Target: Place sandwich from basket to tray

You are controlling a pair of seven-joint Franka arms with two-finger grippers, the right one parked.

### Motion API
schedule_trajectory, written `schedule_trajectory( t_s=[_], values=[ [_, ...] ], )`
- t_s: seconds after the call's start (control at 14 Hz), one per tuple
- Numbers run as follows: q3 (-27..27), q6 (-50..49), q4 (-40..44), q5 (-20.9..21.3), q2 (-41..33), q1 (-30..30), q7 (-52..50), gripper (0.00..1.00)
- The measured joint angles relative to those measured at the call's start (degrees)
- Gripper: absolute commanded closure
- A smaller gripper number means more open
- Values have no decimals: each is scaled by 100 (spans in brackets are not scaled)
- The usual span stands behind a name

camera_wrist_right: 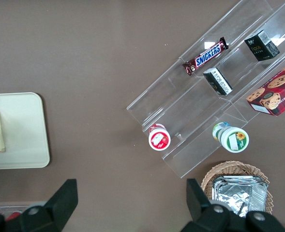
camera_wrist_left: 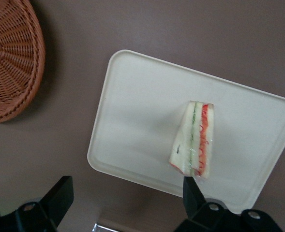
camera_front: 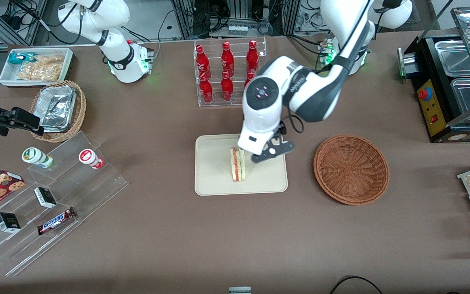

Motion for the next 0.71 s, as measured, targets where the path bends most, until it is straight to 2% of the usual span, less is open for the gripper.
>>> schedule_trajectory(
  t_s=[0.29,0.71],
  values=[
    [25,-85,-497,0,-423,707,1063,0],
    [38,-666,-1764,0,-2060,1895,3255,0]
  ],
)
